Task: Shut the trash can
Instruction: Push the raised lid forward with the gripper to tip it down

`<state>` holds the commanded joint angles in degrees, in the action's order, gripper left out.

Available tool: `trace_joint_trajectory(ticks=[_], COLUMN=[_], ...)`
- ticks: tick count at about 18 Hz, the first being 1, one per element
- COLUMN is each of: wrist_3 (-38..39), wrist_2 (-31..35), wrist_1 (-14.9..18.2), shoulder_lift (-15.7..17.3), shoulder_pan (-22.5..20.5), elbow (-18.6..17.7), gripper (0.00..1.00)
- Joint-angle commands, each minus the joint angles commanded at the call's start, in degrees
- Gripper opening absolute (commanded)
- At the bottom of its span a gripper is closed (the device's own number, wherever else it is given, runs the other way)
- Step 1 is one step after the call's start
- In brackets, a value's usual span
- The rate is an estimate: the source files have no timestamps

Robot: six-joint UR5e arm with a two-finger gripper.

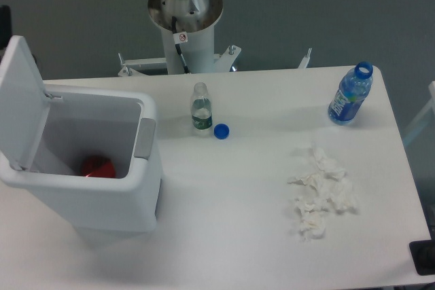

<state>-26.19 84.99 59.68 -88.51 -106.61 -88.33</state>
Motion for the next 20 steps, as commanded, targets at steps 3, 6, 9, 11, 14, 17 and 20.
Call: trace_joint_trajectory(ticks=[3, 6, 9, 11, 14, 17, 20], wrist_3=[0.0, -0.1, -0.4, -0.4, -0.5, -0.5, -0.6], wrist_2=[0.1, 0.2, 0.4, 0.5, 0.4, 0.4, 0.4], wrist_1=[0.0, -0.1, -0.1, -0.1, -0.1, -0.1, -0.3], shoulder_lift=[0.1, 0.0, 0.0, -0.1, 0.0, -0.2, -0.5], shoulder_pan=[-1.5, -2.8, -4.3, -5.2, -6.5, -7.5, -8.1], elbow=[-0.2, -0.6, -0.6, -1.1, -1.8, -1.8, -1.6], gripper=[1.0, 1.0, 1.0, 1.0, 1.0, 1.0, 1.0])
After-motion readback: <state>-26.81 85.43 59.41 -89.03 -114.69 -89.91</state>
